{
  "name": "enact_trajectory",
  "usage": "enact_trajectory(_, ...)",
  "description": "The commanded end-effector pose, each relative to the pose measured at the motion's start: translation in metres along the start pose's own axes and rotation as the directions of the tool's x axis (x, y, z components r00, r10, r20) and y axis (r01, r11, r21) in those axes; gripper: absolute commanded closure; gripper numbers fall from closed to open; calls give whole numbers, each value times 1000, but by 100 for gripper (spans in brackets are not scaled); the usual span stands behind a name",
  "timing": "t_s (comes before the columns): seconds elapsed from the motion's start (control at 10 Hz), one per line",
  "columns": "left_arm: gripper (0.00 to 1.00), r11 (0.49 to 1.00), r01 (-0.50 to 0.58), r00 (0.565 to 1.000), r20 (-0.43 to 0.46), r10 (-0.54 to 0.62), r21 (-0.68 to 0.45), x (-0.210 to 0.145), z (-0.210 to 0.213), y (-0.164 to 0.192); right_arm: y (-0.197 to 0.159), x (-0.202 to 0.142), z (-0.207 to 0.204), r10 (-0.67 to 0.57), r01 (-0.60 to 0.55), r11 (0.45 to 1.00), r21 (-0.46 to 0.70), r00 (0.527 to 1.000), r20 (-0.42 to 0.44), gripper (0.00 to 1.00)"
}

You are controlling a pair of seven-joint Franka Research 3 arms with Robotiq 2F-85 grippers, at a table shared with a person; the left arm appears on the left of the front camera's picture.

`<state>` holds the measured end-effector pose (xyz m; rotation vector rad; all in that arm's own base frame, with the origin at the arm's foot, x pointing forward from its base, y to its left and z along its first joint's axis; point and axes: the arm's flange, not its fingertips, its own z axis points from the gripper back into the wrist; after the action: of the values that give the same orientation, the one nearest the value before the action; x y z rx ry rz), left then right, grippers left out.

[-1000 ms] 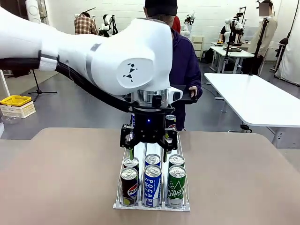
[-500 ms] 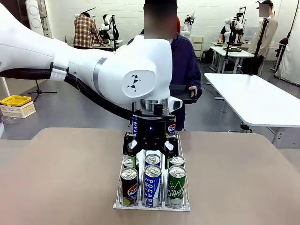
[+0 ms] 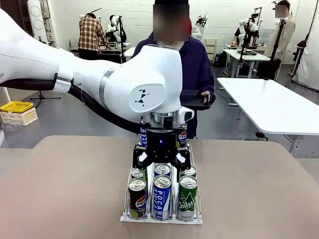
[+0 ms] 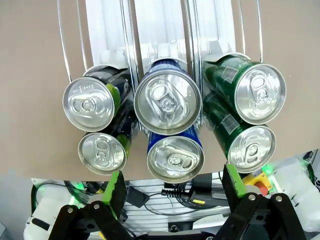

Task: Retrieve and hand over the desired beverage to the person.
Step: Pick up a can of the same type that the person held from the Automatic Can Dispenser.

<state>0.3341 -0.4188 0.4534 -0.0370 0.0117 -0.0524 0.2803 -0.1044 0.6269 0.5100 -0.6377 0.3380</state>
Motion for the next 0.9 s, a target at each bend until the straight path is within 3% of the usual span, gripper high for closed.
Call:
enact_trajectory(0.0, 0, 1000, 30, 999, 44, -30, 3, -3, -5, 6, -2, 2, -1, 6, -7, 999, 31, 1000, 11, 0)
enact_trajectory(0.3, 0, 999, 35, 998, 57, -36, 19, 0, -14, 8, -2, 2, -1, 6, -7, 999, 31, 1000, 11, 0)
enact_trajectory(0.8, 0, 999, 45, 999, 6, -45, -1, 2, -23, 5, -2, 2, -1, 6, -7, 999, 31, 1000, 11, 0)
